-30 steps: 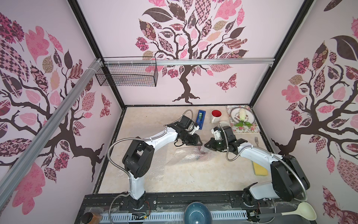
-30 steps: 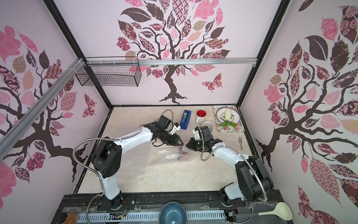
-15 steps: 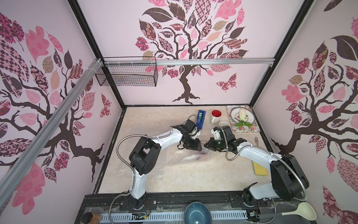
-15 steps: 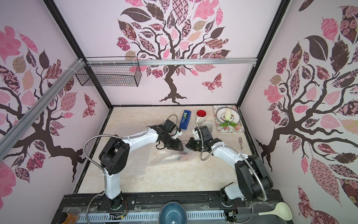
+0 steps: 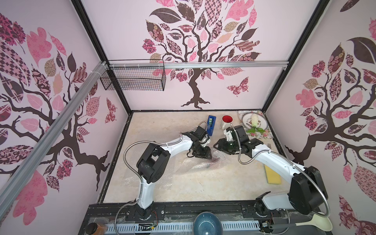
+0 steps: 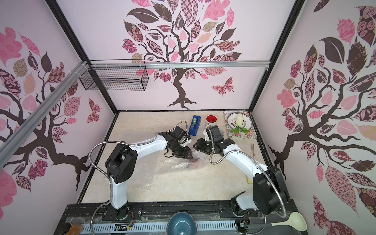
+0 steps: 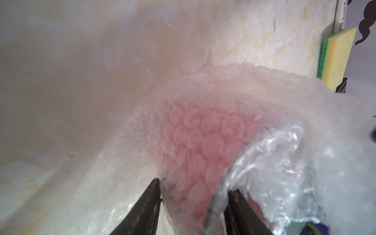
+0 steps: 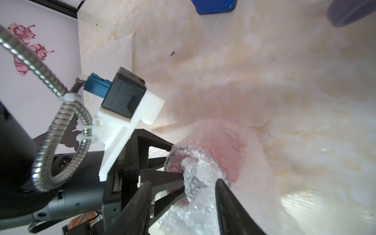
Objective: Wrap mugs in bubble wrap
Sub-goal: Wrap the mug in bubble wrap.
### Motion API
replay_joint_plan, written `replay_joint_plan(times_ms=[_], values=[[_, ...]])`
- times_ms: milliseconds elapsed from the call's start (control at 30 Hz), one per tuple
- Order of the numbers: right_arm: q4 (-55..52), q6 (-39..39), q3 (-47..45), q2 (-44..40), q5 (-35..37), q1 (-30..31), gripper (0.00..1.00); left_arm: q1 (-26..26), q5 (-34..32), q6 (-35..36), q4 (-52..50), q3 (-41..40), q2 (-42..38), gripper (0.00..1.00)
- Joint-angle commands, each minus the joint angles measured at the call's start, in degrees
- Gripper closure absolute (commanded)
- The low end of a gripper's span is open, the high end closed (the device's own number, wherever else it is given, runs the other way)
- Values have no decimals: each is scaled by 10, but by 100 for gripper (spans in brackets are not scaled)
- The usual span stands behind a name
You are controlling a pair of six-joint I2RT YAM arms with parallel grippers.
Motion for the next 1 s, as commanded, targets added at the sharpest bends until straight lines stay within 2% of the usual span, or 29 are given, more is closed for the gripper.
replay_joint_plan(times_ms=[0, 100, 267, 367, 467, 667, 733, 800, 967], values=[[-59, 12, 11, -33, 45, -19, 47, -3, -7, 3, 2, 15, 11, 51], [-58, 3, -3, -46, 27, -43, 45, -2, -6, 2, 2, 16, 13, 51], [-52, -35, -10, -64, -16, -48, 30, -2, -6, 3, 2, 14, 13, 52], [-59, -58, -11, -85, 1, -48, 24, -1, -5, 3, 3, 16, 13, 52], [-60, -82, -21, -88, 37, -56, 24, -1, -3, 3, 4, 18, 15, 52], [-38, -122, -22, -35, 47, -62, 28, -1, -1, 4, -1, 21, 18, 53], [-46, -129, -16, -18, 73, -62, 32, 0, -3, 4, -2, 21, 18, 53], [-50, -135, -19, -6, 97, -66, 38, 1, -3, 2, 0, 21, 19, 53], [-26, -116, -44, 0, 154, -75, 62, 1, -2, 2, 3, 20, 21, 53]])
